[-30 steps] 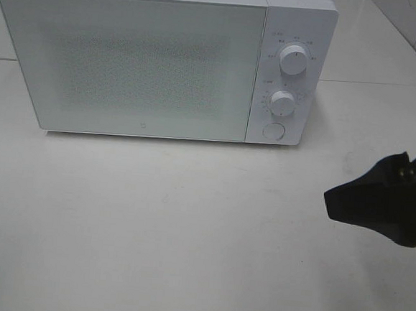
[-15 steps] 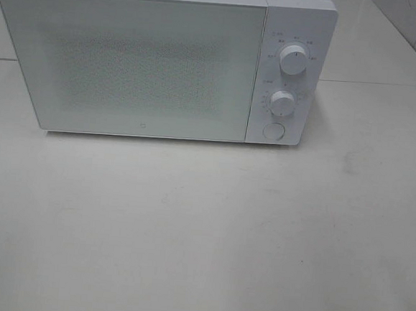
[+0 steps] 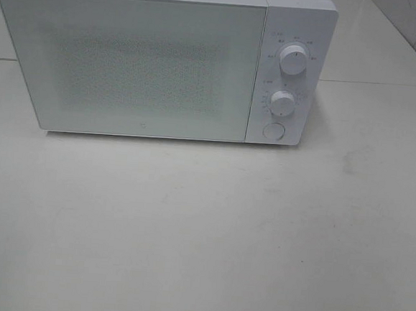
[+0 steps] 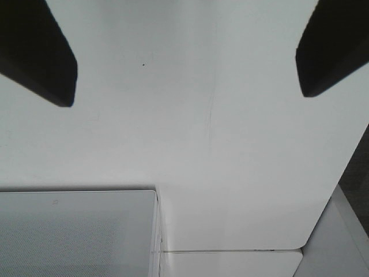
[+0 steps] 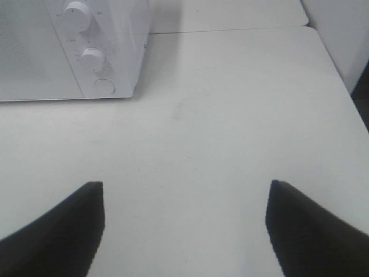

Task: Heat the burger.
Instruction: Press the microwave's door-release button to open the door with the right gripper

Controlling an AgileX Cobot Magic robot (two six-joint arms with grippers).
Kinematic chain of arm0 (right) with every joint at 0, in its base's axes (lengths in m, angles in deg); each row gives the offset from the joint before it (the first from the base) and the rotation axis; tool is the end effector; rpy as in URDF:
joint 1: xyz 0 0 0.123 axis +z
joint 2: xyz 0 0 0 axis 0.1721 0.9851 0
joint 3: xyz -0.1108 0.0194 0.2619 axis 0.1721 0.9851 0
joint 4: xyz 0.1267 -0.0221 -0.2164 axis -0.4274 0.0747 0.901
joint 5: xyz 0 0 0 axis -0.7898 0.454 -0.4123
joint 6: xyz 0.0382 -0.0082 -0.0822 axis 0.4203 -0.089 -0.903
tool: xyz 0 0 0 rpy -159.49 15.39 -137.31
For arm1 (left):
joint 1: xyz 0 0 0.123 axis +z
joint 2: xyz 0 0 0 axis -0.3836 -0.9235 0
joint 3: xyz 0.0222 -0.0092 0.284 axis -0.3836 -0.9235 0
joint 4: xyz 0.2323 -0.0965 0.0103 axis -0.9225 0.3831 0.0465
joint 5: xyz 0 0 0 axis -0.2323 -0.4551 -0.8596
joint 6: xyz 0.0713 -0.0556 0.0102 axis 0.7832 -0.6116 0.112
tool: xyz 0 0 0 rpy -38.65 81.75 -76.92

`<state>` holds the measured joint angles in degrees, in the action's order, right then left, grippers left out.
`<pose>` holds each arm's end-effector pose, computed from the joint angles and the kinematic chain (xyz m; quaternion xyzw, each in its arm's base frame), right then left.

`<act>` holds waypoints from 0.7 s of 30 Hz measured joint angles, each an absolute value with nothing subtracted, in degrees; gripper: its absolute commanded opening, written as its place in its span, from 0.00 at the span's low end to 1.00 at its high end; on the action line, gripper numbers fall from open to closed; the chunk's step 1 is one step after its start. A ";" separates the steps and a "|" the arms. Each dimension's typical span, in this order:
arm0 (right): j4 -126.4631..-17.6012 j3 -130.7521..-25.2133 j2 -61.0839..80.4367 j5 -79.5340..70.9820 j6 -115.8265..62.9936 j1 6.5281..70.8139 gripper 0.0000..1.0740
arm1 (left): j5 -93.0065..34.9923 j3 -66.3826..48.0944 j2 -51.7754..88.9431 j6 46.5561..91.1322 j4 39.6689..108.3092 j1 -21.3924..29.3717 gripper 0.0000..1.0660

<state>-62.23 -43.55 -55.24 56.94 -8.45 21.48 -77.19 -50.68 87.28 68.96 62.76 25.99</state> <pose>0.0004 -0.0130 0.3048 0.0151 0.8325 0.0364 0.5526 -0.0043 -0.0048 0.2798 0.0042 0.8447 0.0047 0.5352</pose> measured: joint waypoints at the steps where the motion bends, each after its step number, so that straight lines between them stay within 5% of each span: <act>1: -62.23 -43.55 -55.24 56.94 -8.45 21.48 0.70 | -77.19 -50.68 87.28 68.96 62.76 25.99 0.92; 8: -62.23 -42.86 -59.19 58.43 -8.57 15.87 0.70 | -77.19 -50.68 87.28 68.96 62.76 25.99 0.92; 21: -62.23 -39.65 -59.19 58.55 -8.63 15.18 0.70 | -77.19 -50.68 87.28 68.96 62.76 25.99 0.92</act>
<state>-62.23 -39.65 -59.19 58.55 -8.63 15.18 -77.19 -50.68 87.28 68.96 62.76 25.99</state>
